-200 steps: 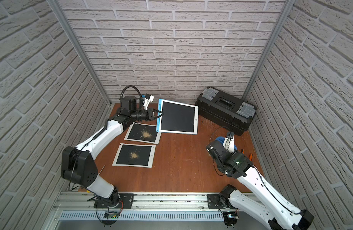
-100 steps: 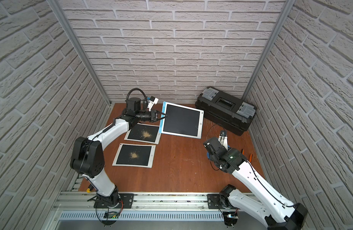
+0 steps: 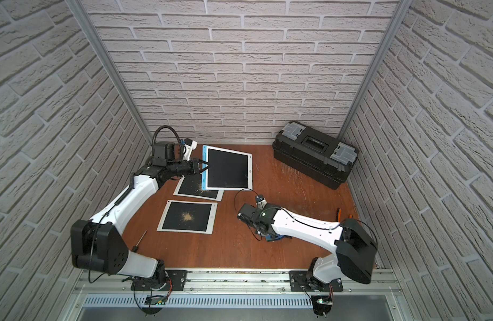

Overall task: Wipe the drawing tablet
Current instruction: Adjust the cleaning item at the center of the board.

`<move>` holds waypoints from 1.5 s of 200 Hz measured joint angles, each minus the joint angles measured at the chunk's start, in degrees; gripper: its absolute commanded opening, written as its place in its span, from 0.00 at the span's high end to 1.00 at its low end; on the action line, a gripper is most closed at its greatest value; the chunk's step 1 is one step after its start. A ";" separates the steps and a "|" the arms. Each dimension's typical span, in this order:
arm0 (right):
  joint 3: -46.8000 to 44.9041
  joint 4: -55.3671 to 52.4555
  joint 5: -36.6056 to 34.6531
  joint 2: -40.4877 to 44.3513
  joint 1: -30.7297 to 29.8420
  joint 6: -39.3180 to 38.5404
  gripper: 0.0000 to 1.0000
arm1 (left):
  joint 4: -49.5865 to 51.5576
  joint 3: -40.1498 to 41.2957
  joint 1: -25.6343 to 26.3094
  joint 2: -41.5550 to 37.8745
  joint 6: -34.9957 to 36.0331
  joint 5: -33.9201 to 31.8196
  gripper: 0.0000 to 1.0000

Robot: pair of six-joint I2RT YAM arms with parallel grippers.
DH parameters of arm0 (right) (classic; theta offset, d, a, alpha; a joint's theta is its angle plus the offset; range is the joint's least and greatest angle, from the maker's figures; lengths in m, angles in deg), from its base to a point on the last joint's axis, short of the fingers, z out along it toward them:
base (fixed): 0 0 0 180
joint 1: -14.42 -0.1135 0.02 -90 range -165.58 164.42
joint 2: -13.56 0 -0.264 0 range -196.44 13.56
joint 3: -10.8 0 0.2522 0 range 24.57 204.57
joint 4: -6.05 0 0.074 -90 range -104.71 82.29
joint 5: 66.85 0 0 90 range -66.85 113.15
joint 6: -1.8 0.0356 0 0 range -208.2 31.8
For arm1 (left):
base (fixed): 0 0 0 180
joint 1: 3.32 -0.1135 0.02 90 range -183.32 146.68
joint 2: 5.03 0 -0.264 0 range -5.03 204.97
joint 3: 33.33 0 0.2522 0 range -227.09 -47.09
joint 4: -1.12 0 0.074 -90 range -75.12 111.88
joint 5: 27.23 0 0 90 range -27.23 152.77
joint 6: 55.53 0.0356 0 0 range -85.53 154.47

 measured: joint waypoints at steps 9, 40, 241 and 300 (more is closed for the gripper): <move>1.97 0.96 0.94 -3.56 -0.61 0.22 0.93 | 1.05 0.00 -0.35 -0.85 0.48 -0.39 1.00; 3.23 7.43 9.99 -10.10 -0.46 -0.07 0.22 | 1.90 0.00 -1.88 -1.64 0.70 -0.63 1.00; -15.23 25.92 41.62 2.08 23.43 -1.99 0.00 | 3.10 0.00 -1.68 -5.33 1.07 0.42 1.00; -9.94 23.12 34.10 -3.80 19.06 0.74 0.32 | 3.78 0.00 -1.53 -5.33 1.44 0.15 1.00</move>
